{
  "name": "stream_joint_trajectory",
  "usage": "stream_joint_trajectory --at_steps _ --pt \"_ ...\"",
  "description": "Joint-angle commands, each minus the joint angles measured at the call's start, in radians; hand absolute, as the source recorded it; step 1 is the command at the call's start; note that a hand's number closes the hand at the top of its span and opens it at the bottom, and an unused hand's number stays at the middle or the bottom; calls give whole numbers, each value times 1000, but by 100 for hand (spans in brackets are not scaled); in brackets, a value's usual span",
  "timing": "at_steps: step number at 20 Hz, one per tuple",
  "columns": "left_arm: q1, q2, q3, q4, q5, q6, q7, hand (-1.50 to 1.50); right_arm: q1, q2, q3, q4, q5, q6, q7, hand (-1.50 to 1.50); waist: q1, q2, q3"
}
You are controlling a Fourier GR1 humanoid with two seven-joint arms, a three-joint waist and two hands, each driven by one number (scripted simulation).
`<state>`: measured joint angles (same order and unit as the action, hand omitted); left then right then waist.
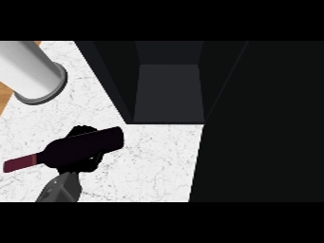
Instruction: Pick up the wine, place it into the cabinet and close the cabinet
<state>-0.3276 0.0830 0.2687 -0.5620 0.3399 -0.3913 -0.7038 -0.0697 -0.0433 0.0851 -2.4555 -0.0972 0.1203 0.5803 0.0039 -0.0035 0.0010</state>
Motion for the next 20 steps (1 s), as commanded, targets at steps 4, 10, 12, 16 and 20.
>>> stream_joint_trajectory --at_steps 4,10,12,16,20 --pt "111 -81 -144 -285 12 41 90 150 -41 24 22 -64 -6 -44 62 -150 3 -2 0" --pt "216 -82 -414 -569 155 275 230 150 -42 21 -14 -32 -56 -27 47 -150 4 -3 0" --pt "223 -83 -470 -620 164 347 233 150 51 6 -42 -21 -83 36 -49 -150 -3 0 0" --pt "199 -83 -596 -606 238 456 225 150 -73 17 -4 -11 -49 -31 65 -150 -6 3 -1" --pt "238 -83 -662 -609 277 528 170 150 34 29 50 -65 10 -11 19 -150 -8 3 -1"
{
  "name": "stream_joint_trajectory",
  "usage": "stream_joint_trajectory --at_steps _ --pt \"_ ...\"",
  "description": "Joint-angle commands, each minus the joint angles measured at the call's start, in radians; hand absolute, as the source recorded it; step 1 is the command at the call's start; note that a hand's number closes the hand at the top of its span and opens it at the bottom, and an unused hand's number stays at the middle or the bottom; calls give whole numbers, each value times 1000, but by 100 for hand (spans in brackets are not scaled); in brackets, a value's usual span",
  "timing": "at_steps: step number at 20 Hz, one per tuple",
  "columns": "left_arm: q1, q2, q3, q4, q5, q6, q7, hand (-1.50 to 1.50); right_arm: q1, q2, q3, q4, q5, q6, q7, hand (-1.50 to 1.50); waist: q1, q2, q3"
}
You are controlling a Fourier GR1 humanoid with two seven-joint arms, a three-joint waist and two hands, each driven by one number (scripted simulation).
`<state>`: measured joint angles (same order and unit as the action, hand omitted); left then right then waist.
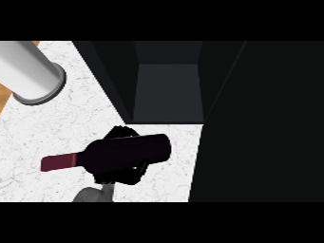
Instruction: Pick up the wine, place it into the cabinet and close the cabinet
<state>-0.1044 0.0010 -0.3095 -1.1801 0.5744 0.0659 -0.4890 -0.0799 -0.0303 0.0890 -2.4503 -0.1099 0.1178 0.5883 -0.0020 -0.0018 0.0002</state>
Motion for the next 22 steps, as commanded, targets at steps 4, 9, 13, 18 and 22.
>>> stream_joint_trajectory --at_steps 4,9,13,18,22 --pt "-41 -1 -147 -2 144 194 -24 150 10 -23 -22 -46 -56 19 16 -150 -4 2 0" --pt "-56 -1 -91 80 136 125 -43 150 3 -8 -16 26 -42 24 -30 -150 0 2 0" --pt "-179 -1 -153 240 255 152 -162 150 -28 -27 -34 -9 -62 15 34 -150 -6 3 -1" --pt "-255 -1 -176 261 268 181 -153 150 75 -12 -54 28 -83 65 -93 -150 -8 3 0" --pt "-311 -1 -141 361 288 135 -207 150 66 -8 -34 -8 -83 46 -49 -150 -8 3 0"
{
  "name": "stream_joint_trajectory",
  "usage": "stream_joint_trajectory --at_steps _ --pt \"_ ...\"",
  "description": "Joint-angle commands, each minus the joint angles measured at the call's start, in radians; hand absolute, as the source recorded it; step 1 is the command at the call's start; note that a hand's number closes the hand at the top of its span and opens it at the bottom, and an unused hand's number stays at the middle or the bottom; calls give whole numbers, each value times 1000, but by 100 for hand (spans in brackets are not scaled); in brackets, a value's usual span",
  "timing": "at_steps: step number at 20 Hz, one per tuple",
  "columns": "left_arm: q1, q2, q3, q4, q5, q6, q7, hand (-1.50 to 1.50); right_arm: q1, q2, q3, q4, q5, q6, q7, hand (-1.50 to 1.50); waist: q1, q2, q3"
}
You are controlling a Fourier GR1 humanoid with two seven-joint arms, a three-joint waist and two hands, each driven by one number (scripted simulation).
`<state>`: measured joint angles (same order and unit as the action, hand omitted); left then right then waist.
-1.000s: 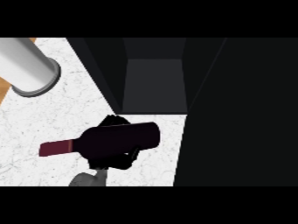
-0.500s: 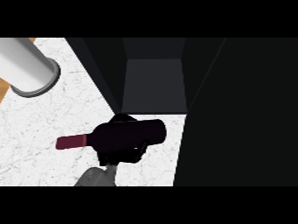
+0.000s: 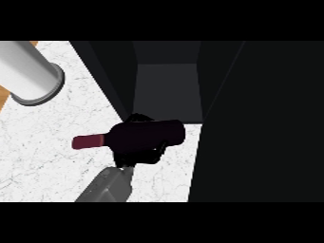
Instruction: Pick up the wine, place it into the cabinet and close the cabinet
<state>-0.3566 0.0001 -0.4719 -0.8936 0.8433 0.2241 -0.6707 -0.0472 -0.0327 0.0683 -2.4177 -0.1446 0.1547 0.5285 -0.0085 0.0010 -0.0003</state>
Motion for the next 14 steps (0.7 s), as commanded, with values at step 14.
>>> stream_joint_trajectory --at_steps 14 --pt "-347 0 -20 313 256 42 -56 150 32 18 11 33 5 20 -76 -150 -14 3 0"
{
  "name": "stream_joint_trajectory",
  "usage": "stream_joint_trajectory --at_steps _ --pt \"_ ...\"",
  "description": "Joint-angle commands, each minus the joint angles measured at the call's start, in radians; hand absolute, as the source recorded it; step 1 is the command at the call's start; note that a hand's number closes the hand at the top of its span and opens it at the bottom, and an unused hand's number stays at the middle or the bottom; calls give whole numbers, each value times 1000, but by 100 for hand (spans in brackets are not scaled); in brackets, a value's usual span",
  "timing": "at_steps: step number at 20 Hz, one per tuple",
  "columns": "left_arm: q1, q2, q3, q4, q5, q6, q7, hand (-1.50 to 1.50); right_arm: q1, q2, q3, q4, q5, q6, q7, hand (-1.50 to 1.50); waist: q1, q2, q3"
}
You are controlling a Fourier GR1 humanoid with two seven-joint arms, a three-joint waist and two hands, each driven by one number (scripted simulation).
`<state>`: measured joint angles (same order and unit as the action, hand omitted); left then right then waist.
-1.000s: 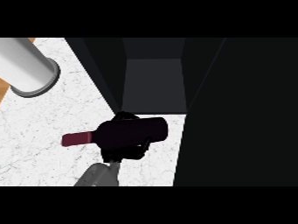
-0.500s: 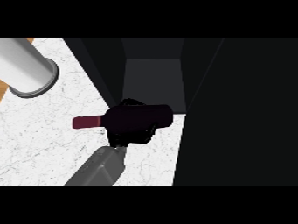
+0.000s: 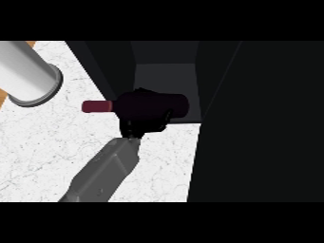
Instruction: Pick up the wine, place it into the cabinet and close the cabinet
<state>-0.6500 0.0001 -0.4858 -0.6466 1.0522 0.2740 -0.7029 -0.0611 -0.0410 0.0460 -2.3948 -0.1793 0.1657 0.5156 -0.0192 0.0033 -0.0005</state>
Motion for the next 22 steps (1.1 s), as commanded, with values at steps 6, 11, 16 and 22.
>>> stream_joint_trajectory --at_steps 6,11,16,22 --pt "-163 0 58 209 75 -60 -36 150 77 9 45 -40 29 22 -31 -150 -13 3 0" --pt "-291 0 70 238 97 17 27 150 -1 25 54 12 56 -12 -27 -150 -14 4 0" --pt "-384 7 114 326 74 -2 92 150 42 28 40 -3 34 -5 -51 -150 -8 3 0" --pt "-440 0 79 405 105 31 106 150 -4 13 5 52 -3 17 -80 -150 -43 14 0"
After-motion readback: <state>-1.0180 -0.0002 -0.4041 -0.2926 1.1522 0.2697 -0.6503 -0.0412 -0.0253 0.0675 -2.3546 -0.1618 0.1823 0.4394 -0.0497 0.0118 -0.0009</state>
